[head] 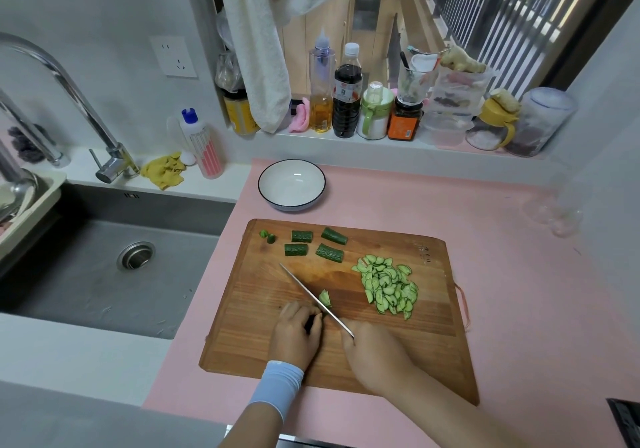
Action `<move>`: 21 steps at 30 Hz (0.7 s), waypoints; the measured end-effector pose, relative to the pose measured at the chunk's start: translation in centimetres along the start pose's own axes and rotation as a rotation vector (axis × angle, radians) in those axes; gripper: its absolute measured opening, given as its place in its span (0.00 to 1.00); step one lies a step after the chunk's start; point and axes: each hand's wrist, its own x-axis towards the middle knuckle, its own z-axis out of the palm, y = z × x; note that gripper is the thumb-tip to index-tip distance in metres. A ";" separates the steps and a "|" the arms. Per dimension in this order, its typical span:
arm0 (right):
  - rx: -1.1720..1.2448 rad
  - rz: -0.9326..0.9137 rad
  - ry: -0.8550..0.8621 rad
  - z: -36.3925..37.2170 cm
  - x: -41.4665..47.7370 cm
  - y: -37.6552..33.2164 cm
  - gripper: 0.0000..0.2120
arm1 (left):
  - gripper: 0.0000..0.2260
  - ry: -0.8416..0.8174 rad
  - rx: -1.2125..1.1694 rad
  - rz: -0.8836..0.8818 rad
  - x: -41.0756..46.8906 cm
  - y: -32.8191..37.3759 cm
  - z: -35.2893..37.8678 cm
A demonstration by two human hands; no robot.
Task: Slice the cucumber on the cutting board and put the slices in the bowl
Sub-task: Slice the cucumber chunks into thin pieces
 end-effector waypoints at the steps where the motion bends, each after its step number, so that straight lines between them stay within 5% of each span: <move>1: 0.001 0.010 -0.011 0.0 0.3 -0.2 0.12 | 0.08 -0.002 0.000 -0.001 0.0 0.0 0.0; 21: -0.027 -0.046 0.063 0.1 -1.6 0.6 0.12 | 0.05 0.021 0.000 -0.025 -0.1 0.4 -0.1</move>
